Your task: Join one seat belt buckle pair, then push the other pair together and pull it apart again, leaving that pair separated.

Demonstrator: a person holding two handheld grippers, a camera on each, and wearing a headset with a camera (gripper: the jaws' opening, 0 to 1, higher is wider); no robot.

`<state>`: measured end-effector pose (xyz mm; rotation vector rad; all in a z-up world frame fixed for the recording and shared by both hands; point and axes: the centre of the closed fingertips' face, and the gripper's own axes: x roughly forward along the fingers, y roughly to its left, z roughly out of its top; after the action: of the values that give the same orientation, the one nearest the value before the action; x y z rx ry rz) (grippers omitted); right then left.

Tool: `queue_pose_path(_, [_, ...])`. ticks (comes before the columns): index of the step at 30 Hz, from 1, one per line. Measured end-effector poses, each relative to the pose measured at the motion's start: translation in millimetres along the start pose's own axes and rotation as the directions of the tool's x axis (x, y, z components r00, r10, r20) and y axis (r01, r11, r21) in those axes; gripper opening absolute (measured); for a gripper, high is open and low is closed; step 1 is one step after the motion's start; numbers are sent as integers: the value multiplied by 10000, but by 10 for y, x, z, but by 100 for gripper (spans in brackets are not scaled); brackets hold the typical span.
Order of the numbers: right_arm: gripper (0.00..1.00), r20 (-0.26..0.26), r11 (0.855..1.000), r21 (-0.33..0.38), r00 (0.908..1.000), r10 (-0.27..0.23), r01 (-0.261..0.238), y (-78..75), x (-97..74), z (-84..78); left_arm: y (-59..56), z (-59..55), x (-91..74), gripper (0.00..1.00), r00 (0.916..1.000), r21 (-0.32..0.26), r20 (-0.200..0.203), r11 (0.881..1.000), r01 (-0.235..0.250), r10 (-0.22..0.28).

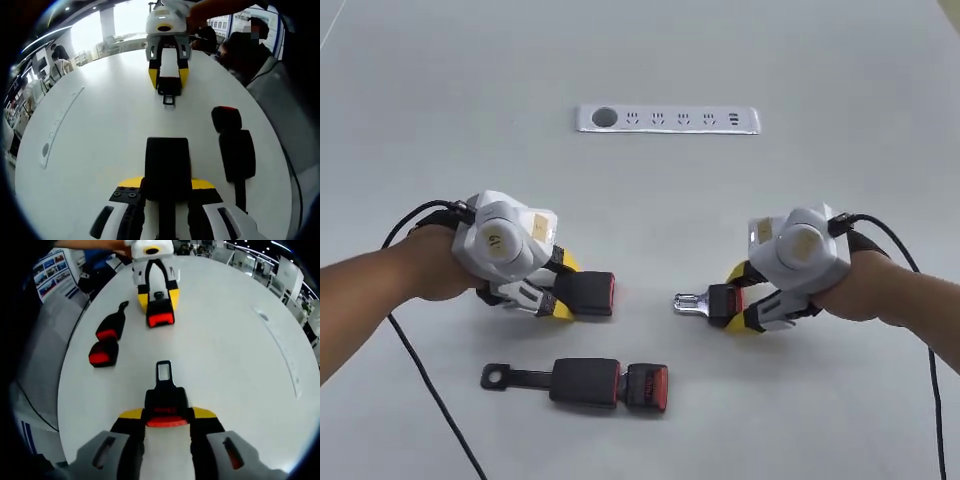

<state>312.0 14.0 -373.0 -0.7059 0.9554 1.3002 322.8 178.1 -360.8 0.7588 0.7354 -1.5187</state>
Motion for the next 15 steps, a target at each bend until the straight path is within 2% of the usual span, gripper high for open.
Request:
queue_pose_path(4, [35,273,9996,-272,9996,38,-31,-5,50,93,-8,1,-4,33,10000,-8,-17,10000,3,-3])
queue_pose_path(6, [35,332,9998,-187,9994,10,-4,-18,68,127,-10,4,-6,33,10000,-16,-13,10000,5,-5])
queue_pose_path(8, [35,699,9991,-403,9974,154,-126,-5,107,212,-15,3,-7,33,10000,-44,-5,10000,2,-2])
queue_pose_path(15, [35,749,9988,-472,9971,164,-128,7,195,332,-16,1,-5,33,10000,-117,11,9999,-4,4])
